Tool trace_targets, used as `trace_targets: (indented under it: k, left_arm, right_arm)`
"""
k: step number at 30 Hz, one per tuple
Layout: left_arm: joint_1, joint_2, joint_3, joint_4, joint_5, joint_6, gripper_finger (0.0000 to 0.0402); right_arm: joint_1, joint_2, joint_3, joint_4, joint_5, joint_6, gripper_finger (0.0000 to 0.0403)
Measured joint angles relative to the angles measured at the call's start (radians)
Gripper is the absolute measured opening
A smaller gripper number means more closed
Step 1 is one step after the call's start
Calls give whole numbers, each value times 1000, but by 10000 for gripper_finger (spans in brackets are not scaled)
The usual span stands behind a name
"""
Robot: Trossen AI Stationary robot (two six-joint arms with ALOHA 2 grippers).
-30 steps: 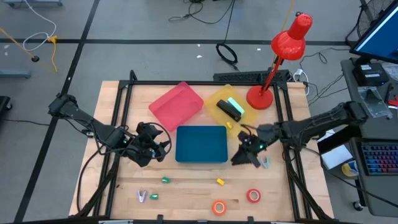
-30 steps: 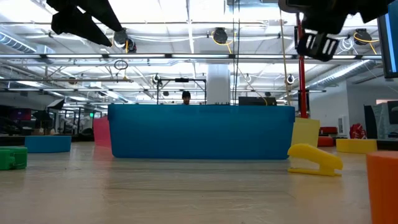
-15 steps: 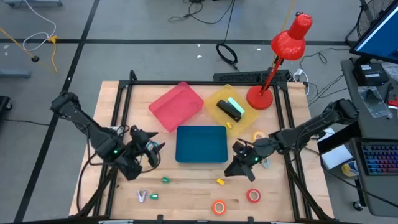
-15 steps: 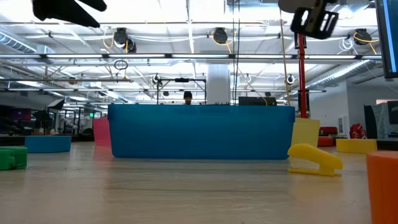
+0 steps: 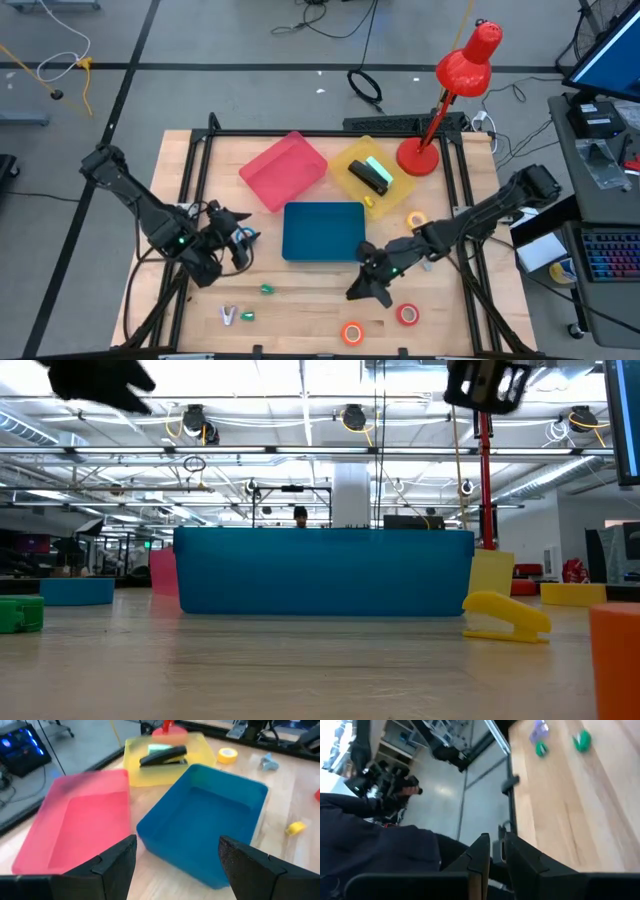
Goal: Pick and place Stapler, Stapler remover, tape
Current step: Put the yellow stapler into the yellow bin
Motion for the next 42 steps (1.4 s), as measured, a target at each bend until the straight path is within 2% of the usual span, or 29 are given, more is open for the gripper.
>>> trace_targets:
  k: [8, 12, 17, 23, 26, 33, 42]
  left_arm:
    - [10, -329, -264, 211, 89, 186, 273]
    - [49, -479, -366, 280, 167, 295, 274]
    - [121, -611, -457, 352, 271, 402, 274]
    - [192, -735, -544, 481, 387, 513, 273]
    - [224, -781, -572, 493, 432, 544, 273]
    - [285, -858, -632, 489, 508, 543, 274]
    - [328, -962, -722, 528, 565, 515, 274]
  right_arm:
    - [26, 56, 7, -6, -1, 122, 49]
    - [23, 60, 6, -8, 0, 150, 49]
    - [14, 60, 6, -17, 0, 169, 49]
    - [-4, 60, 6, -6, 2, 170, 49]
    - [-13, 60, 6, -6, 9, 170, 50]
    - [-13, 59, 6, -14, 160, 168, 54]
    - [-11, 59, 5, 32, 164, 170, 54]
